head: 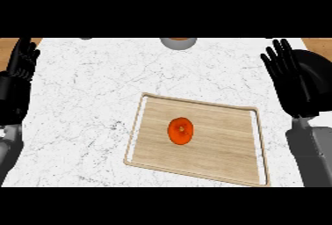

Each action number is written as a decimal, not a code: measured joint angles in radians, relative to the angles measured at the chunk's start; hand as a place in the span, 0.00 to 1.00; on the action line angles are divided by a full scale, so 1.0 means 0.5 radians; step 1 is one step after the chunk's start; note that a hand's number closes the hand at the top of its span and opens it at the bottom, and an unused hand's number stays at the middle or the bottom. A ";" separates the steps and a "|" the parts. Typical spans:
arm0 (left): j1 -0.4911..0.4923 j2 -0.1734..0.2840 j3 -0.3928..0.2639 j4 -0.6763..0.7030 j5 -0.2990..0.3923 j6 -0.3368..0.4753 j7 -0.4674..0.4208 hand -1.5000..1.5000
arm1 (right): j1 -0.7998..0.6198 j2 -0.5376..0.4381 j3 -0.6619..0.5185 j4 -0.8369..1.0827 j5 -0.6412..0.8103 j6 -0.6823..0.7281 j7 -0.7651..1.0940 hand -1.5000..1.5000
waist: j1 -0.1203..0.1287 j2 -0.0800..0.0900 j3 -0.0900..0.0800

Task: Pick the squash from the tray and place it in the pot

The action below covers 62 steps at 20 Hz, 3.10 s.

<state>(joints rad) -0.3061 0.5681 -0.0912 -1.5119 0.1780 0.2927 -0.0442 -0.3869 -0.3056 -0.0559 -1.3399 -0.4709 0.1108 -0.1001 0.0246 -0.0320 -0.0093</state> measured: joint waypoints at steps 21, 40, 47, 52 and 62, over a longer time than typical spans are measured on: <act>-0.032 -0.417 -0.069 -0.007 0.287 -0.056 0.052 0.50 | -0.703 -0.484 0.656 0.330 1.047 0.857 -1.134 0.00 | 0.084 0.113 0.024; 0.032 -0.465 0.022 0.008 0.232 -0.076 0.084 0.50 | -1.025 -0.342 1.308 0.529 1.855 0.715 -1.133 0.00 | -0.023 0.067 0.018; 0.015 -0.461 0.097 0.025 0.216 -0.128 0.099 0.50 | -0.958 -0.203 1.375 0.617 2.027 0.699 -1.137 0.00 | -0.031 0.067 0.018; 0.022 -0.462 0.158 0.033 0.218 -0.187 0.096 0.50 | -0.866 -0.130 1.368 0.621 2.140 0.628 -1.204 0.00 | -0.037 0.066 0.019; 0.059 -0.557 0.170 -0.023 0.116 -0.183 0.130 0.50 | -0.714 0.012 1.288 0.537 2.383 0.589 -1.134 0.00 | -0.043 0.064 0.018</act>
<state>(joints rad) -0.2766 0.2895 -0.0061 -1.5235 0.2363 0.2013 0.0206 -0.7438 -0.2999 0.5883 -1.0713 0.7207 0.4055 -0.6672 0.0032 -0.0001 -0.0001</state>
